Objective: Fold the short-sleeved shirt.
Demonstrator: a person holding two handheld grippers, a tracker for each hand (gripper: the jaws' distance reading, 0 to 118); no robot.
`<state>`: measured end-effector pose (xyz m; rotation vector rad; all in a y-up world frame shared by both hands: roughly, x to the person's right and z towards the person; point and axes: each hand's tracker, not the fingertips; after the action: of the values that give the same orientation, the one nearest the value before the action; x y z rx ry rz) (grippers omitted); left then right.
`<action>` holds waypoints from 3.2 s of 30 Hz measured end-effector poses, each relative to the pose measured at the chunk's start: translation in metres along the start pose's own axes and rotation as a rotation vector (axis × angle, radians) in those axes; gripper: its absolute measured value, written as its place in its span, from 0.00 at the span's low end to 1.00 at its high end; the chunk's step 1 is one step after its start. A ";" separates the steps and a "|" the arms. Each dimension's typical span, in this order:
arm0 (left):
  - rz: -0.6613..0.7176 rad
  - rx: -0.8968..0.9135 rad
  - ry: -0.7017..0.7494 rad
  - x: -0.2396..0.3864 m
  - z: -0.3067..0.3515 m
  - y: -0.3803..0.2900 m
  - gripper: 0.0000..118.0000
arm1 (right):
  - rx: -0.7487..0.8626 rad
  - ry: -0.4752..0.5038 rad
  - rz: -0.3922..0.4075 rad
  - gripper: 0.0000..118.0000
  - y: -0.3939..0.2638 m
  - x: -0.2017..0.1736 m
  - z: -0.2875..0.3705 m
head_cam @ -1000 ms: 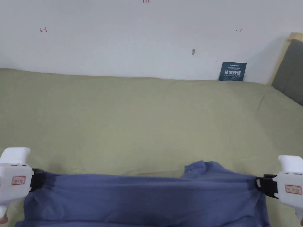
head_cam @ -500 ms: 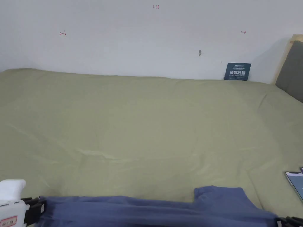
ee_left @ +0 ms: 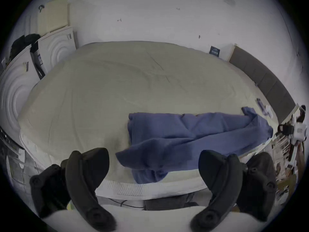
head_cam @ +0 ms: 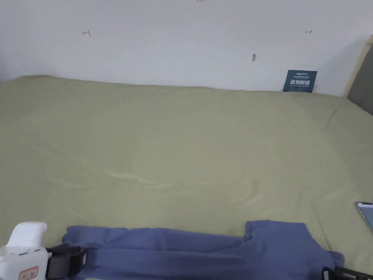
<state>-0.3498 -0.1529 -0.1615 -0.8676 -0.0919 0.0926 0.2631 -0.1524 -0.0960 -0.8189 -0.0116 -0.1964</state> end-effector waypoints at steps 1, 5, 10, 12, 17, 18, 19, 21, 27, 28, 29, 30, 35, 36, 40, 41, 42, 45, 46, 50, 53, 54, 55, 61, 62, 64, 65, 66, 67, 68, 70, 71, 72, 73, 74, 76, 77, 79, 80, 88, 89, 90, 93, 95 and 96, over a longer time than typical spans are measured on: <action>0.025 0.026 0.026 -0.001 0.004 0.001 0.72 | 0.015 -0.001 0.006 0.80 0.003 -0.009 0.010; 0.069 0.091 0.046 -0.003 0.023 0.008 0.00 | 0.154 -0.068 0.086 0.00 0.008 -0.039 0.032; 0.093 0.105 0.032 -0.007 0.032 0.014 0.00 | 0.302 -0.077 0.125 0.00 0.011 -0.071 0.051; 0.113 0.079 0.011 -0.012 0.028 0.017 0.00 | 0.360 -0.092 0.130 0.00 0.016 -0.084 0.061; 0.208 -0.059 -0.111 -0.043 0.003 0.033 0.00 | 0.503 -0.137 0.193 0.00 0.020 -0.113 0.090; 0.231 -0.091 -0.147 -0.051 -0.003 0.038 0.00 | 0.528 -0.145 0.199 0.00 0.020 -0.118 0.096; 0.262 -0.105 -0.173 -0.060 -0.008 0.042 0.00 | 0.558 -0.157 0.206 0.00 0.019 -0.122 0.102; 0.284 -0.156 -0.212 -0.075 -0.020 0.048 0.00 | 0.600 -0.177 0.212 0.00 0.018 -0.130 0.115; 0.365 -0.269 -0.379 -0.103 -0.053 0.053 0.31 | 0.633 -0.192 0.217 0.00 0.017 -0.144 0.132; 0.359 -0.260 -0.379 -0.105 -0.057 0.051 0.61 | 0.639 -0.190 0.212 0.00 0.016 -0.145 0.133; 0.357 -0.266 -0.395 -0.104 -0.062 0.050 0.86 | 0.641 -0.191 0.202 0.00 0.016 -0.146 0.134; 0.356 -0.274 -0.392 -0.103 -0.066 0.049 0.96 | 0.634 -0.191 0.201 0.00 0.017 -0.146 0.133; 0.499 -0.337 -0.551 -0.107 -0.086 0.039 0.95 | 0.600 -0.199 0.185 0.00 0.016 -0.141 0.126; 0.508 -0.339 -0.570 -0.104 -0.091 0.035 0.95 | 0.595 -0.197 0.176 0.00 0.014 -0.140 0.125; 0.454 -0.330 -0.549 -0.089 -0.089 0.033 0.95 | 0.566 -0.194 0.147 0.00 0.011 -0.138 0.121; 0.449 -0.334 -0.550 -0.088 -0.087 0.036 0.95 | 0.558 -0.188 0.145 0.00 0.010 -0.138 0.120; 0.435 -0.337 -0.546 -0.087 -0.086 0.038 0.94 | 0.554 -0.184 0.140 0.00 0.009 -0.138 0.119; 0.368 -0.365 -0.459 -0.080 -0.085 0.039 0.80 | 0.539 -0.176 0.132 0.00 0.006 -0.139 0.117; 0.345 -0.371 -0.427 -0.078 -0.083 0.041 0.73 | 0.539 -0.174 0.128 0.00 0.005 -0.140 0.116; 0.396 -0.377 -0.454 -0.093 -0.080 0.041 0.06 | 0.532 -0.147 0.107 0.00 0.003 -0.140 0.116; 0.397 -0.370 -0.447 -0.093 -0.075 0.044 0.06 | 0.528 -0.134 0.096 0.00 0.001 -0.137 0.117; 0.401 -0.363 -0.448 -0.092 -0.074 0.046 0.06 | 0.527 -0.129 0.093 0.00 0.001 -0.136 0.118; 0.410 -0.366 -0.449 -0.093 -0.069 0.042 0.06 | 0.528 -0.127 0.091 0.00 0.000 -0.136 0.120; 0.484 -0.300 -0.465 -0.098 -0.051 0.042 0.05 | 0.537 -0.128 0.086 0.00 0.001 -0.133 0.127; 0.480 -0.296 -0.475 -0.101 -0.043 0.045 0.05 | 0.539 -0.128 0.084 0.00 0.001 -0.133 0.127; 0.484 -0.274 -0.464 -0.103 -0.034 0.044 0.05 | 0.542 -0.124 0.081 0.00 0.001 -0.132 0.129; 0.486 -0.264 -0.461 -0.105 -0.029 0.045 0.05 | 0.543 -0.124 0.082 0.00 0.001 -0.132 0.129; 0.492 -0.247 -0.445 -0.107 -0.025 0.046 0.05 | 0.546 -0.124 0.082 0.00 0.001 -0.132 0.129; 0.493 -0.241 -0.433 -0.111 -0.020 0.046 0.05 | 0.547 -0.121 0.083 0.00 0.000 -0.131 0.130; 0.501 -0.227 -0.415 -0.116 -0.014 0.046 0.05 | 0.546 -0.118 0.085 0.00 0.000 -0.129 0.130; 0.520 -0.217 -0.392 -0.124 -0.004 0.046 0.05 | 0.552 -0.117 0.088 0.00 -0.001 -0.128 0.131; 0.520 -0.205 -0.374 -0.129 0.002 0.046 0.05 | 0.553 -0.114 0.089 0.00 -0.002 -0.128 0.132; 0.517 -0.204 -0.372 -0.132 0.006 0.047 0.05 | 0.554 -0.112 0.089 0.00 -0.002 -0.128 0.132; 0.522 -0.200 -0.368 -0.132 0.010 0.047 0.05 | 0.556 -0.111 0.087 0.00 -0.002 -0.128 0.132; 0.523 -0.195 -0.362 -0.131 0.015 0.047 0.05 | 0.556 -0.108 0.086 0.00 -0.002 -0.128 0.133; 0.477 -0.189 -0.349 -0.121 0.021 0.051 0.05 | 0.555 -0.101 0.083 0.00 -0.002 -0.128 0.132; 0.451 -0.184 -0.349 -0.112 0.025 0.054 0.05 | 0.554 -0.099 0.083 0.00 -0.002 -0.128 0.132; 0.394 -0.175 -0.349 -0.092 0.033 0.062 0.05 | 0.555 -0.094 0.084 0.00 -0.002 -0.129 0.132; 0.357 -0.171 -0.344 -0.078 0.037 0.067 0.05 | 0.555 -0.089 0.085 0.00 -0.002 -0.129 0.133; 0.119 -0.174 -0.358 0.044 0.045 0.096 0.05 | 0.554 -0.067 0.063 0.00 -0.008 -0.123 0.134; 0.093 -0.194 -0.359 0.061 0.039 0.097 0.05 | 0.549 -0.062 0.057 0.00 -0.009 -0.121 0.134; 0.066 -0.199 -0.366 0.078 0.032 0.097 0.05 | 0.547 -0.061 0.051 0.00 -0.010 -0.119 0.133; 0.018 -0.237 -0.351 0.127 0.010 0.091 0.05 | 0.531 -0.057 0.036 0.00 -0.014 -0.113 0.131; -0.052 -0.267 -0.349 0.160 -0.012 0.085 0.05 | 0.514 -0.051 0.037 0.00 -0.017 -0.110 0.132; -0.074 -0.270 -0.353 0.174 -0.021 0.081 0.05 | 0.510 -0.052 0.040 0.00 -0.019 -0.109 0.132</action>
<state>-0.1779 -0.0959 -0.2299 -1.1098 -0.4759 0.1660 0.1618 -0.0508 -0.0017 -0.3156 -0.0910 -0.1255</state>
